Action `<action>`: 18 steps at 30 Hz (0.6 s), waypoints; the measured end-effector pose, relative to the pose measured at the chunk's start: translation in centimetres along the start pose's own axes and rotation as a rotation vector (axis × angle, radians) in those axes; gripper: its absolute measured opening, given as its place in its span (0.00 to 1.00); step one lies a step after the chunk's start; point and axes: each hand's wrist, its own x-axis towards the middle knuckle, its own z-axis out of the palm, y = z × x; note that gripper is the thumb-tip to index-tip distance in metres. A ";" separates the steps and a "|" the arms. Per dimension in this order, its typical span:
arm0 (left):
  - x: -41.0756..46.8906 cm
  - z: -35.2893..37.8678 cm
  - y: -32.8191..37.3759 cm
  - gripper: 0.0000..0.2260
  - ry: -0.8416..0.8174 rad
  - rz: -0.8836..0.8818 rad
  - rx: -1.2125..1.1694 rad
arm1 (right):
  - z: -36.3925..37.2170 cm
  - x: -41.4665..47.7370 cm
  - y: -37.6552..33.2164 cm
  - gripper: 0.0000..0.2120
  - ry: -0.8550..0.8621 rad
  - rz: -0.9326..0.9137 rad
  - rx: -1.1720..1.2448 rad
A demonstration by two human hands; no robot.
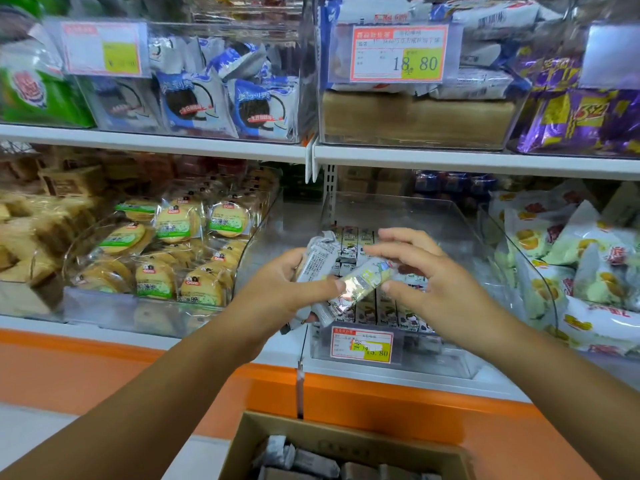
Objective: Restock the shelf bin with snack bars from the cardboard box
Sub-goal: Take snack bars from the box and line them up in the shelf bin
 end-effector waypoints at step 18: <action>0.2 2.7 0.0 0.10 0.229 0.166 0.158 | 2.2 0.5 0.0 0.24 0.202 0.397 0.446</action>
